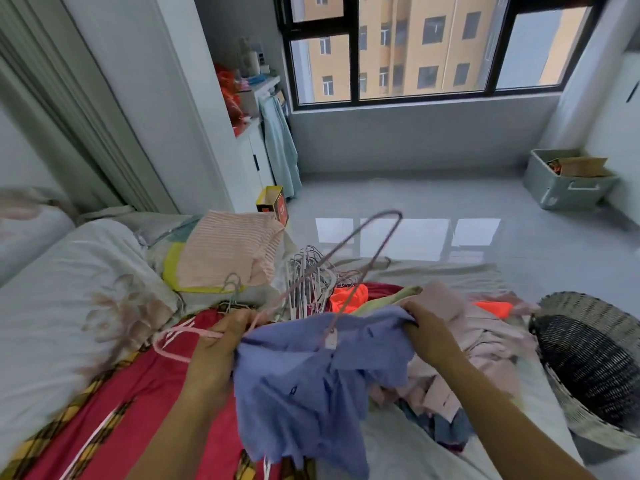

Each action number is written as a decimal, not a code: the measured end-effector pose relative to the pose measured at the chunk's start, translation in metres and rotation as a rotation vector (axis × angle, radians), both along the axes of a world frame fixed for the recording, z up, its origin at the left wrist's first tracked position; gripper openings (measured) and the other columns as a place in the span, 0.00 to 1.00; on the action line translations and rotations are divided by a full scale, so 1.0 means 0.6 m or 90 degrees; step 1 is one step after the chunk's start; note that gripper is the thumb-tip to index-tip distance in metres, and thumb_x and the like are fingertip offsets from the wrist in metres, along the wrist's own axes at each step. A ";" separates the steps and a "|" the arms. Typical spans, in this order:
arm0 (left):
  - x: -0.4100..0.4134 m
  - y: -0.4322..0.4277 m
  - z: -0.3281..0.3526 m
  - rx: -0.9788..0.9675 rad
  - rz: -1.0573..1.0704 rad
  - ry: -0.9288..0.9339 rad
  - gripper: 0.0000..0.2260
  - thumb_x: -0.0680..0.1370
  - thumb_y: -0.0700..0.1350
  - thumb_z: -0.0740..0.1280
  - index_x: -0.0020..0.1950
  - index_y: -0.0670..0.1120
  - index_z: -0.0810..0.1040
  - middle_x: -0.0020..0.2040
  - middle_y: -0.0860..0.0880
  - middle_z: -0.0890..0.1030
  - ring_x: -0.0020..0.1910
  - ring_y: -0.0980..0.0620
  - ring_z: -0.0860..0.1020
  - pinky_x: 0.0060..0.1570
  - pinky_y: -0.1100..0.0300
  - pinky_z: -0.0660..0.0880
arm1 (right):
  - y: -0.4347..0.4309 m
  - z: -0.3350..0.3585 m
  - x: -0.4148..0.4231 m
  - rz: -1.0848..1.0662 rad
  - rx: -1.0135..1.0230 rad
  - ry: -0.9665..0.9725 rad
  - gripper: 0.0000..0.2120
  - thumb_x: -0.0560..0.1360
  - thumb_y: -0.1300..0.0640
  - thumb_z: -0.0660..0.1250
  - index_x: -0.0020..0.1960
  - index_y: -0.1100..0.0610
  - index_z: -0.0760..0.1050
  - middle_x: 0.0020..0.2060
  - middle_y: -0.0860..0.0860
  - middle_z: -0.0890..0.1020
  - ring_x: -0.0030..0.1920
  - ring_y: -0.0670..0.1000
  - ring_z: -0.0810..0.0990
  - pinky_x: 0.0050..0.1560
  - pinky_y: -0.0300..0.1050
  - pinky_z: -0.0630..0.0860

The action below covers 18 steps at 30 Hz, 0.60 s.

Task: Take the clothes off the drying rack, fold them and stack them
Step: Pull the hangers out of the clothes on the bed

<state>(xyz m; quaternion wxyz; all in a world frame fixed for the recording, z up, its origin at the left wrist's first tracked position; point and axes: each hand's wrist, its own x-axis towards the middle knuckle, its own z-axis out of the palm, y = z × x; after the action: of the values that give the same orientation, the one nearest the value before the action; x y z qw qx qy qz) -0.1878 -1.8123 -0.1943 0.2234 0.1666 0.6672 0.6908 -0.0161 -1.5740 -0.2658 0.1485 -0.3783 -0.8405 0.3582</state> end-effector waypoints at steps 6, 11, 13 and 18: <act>0.049 0.082 0.009 0.060 0.010 -0.106 0.11 0.79 0.41 0.60 0.40 0.42 0.78 0.28 0.54 0.82 0.29 0.60 0.80 0.32 0.69 0.77 | -0.112 0.024 -0.046 0.136 -0.428 0.175 0.07 0.70 0.66 0.65 0.44 0.55 0.72 0.38 0.51 0.75 0.39 0.46 0.74 0.42 0.37 0.72; 0.001 0.102 -0.010 0.185 0.090 -0.219 0.18 0.79 0.46 0.61 0.34 0.48 0.84 0.31 0.54 0.83 0.32 0.60 0.80 0.46 0.61 0.73 | -0.123 0.006 -0.039 0.187 -0.596 0.239 0.24 0.67 0.60 0.75 0.61 0.53 0.71 0.55 0.54 0.79 0.54 0.50 0.79 0.54 0.42 0.78; -0.018 0.107 -0.019 0.226 0.111 -0.246 0.22 0.80 0.47 0.59 0.29 0.50 0.84 0.31 0.56 0.83 0.32 0.62 0.80 0.42 0.64 0.72 | -0.127 -0.009 -0.041 0.247 -0.508 0.162 0.32 0.69 0.58 0.75 0.68 0.53 0.65 0.60 0.48 0.76 0.60 0.48 0.76 0.58 0.41 0.75; -0.027 0.112 0.015 0.220 -0.009 -0.217 0.11 0.74 0.43 0.65 0.34 0.48 0.84 0.29 0.55 0.81 0.28 0.61 0.78 0.32 0.69 0.74 | -0.122 -0.051 -0.056 0.291 -0.113 -0.048 0.29 0.69 0.56 0.69 0.68 0.59 0.65 0.59 0.55 0.76 0.60 0.56 0.75 0.65 0.56 0.68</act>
<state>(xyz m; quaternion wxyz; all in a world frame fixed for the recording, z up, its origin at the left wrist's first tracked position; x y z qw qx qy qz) -0.2038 -1.7450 -0.1852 0.3057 0.0882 0.4908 0.8111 -0.0497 -1.6474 -0.2961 -0.0018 -0.2027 -0.8747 0.4403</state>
